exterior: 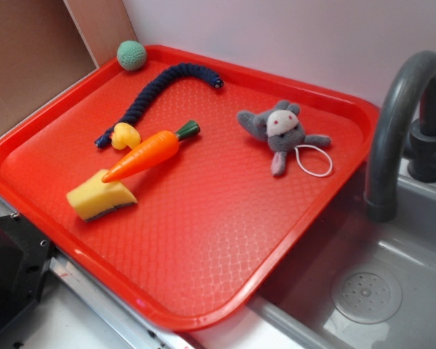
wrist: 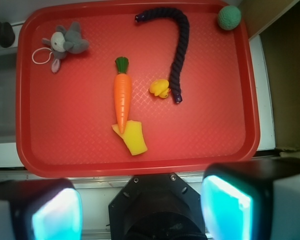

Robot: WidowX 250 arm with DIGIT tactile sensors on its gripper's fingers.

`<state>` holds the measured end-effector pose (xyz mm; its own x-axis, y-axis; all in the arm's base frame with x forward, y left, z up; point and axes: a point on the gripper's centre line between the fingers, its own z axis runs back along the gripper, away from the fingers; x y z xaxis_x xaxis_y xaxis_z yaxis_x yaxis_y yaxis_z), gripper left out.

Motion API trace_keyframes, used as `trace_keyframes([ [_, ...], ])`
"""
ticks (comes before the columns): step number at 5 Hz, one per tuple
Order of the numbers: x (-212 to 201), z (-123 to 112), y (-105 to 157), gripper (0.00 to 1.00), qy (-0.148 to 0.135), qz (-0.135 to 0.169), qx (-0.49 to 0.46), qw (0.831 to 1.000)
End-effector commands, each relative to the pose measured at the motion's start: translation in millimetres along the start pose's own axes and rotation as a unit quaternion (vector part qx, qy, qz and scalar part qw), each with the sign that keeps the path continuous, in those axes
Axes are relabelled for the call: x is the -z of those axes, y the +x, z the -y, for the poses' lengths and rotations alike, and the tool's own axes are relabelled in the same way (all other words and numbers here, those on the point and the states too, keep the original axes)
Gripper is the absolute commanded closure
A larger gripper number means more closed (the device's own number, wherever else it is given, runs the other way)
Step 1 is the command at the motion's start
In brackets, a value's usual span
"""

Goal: Grab the carrot.

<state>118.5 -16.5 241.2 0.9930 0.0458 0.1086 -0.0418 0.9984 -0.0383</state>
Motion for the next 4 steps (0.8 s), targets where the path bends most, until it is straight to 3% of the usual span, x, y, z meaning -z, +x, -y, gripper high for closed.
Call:
trace_keyframes([
  [1, 0, 0, 0, 0.0, 0.0, 0.0, 0.0, 1.0],
  [2, 14, 3, 22, 0.0, 0.004, 0.029, -0.018, 0.999],
  [3, 37, 0, 41, 0.0, -0.008, 0.04, -0.034, 0.999],
  [4, 73, 3, 58, 0.0, -0.011, 0.015, -0.029, 0.999],
])
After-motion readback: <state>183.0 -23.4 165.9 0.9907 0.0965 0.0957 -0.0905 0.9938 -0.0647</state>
